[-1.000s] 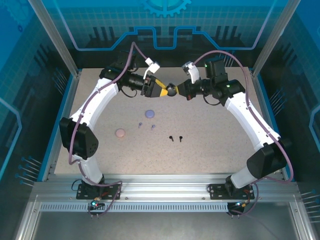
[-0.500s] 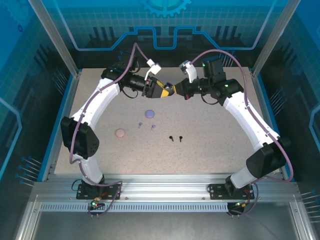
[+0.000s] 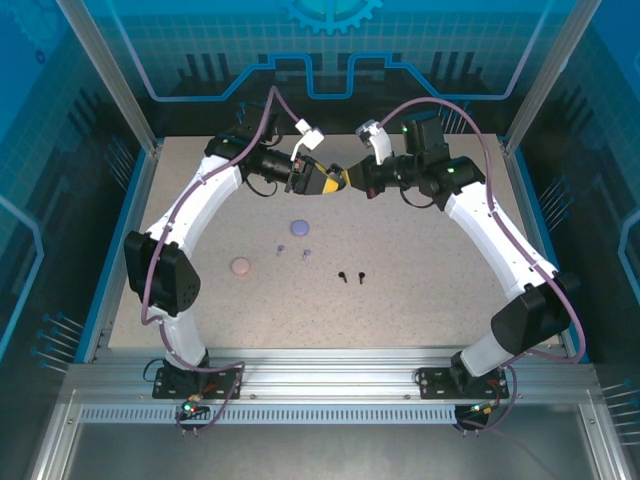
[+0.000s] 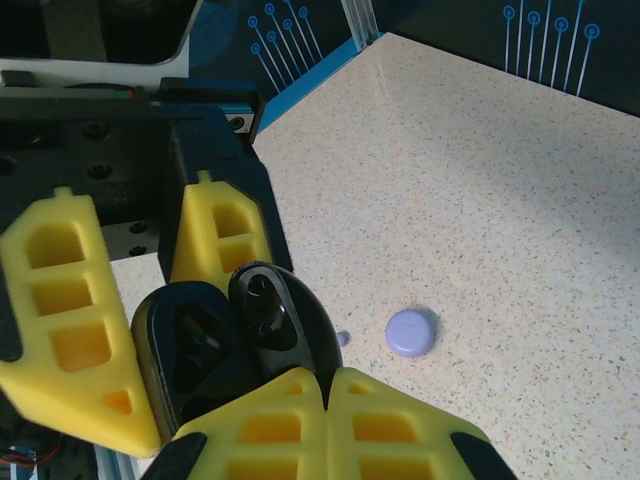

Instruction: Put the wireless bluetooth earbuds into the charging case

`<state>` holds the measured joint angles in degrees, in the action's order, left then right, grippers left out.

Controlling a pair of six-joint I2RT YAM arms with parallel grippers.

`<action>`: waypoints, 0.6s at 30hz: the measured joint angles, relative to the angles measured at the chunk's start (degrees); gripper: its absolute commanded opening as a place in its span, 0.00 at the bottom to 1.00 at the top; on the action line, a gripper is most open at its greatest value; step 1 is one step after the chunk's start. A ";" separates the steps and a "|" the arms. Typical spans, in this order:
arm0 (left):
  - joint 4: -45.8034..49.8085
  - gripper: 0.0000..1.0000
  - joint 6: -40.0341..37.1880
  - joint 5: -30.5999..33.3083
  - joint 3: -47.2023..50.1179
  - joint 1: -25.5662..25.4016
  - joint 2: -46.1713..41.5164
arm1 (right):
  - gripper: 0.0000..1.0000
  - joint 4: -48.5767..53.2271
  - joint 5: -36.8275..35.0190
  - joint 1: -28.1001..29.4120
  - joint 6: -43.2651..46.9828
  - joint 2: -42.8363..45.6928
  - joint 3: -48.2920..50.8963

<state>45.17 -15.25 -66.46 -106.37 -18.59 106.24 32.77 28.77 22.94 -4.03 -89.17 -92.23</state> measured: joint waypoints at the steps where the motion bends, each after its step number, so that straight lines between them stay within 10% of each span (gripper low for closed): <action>1: 0.02 0.22 0.02 0.02 0.00 0.02 0.00 | 0.00 0.02 -0.07 0.00 0.00 0.00 -0.07; 3: 0.02 0.16 0.07 0.02 -0.02 0.04 0.00 | 0.00 0.09 -0.11 0.00 -0.02 0.00 -0.09; 9: -0.42 0.07 0.39 -0.22 0.13 0.04 0.00 | 0.47 0.20 -2.29 -0.11 -0.96 0.00 -0.15; 18: -19.69 0.04 10.40 4.31 15.96 0.13 -6.75 | 0.68 -3.39 -7.69 0.28 -4.46 8.98 7.74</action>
<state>25.47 -4.84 -62.15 -90.41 -18.46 99.48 29.39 21.08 23.22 -8.49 -80.18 -84.49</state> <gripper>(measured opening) 0.237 0.664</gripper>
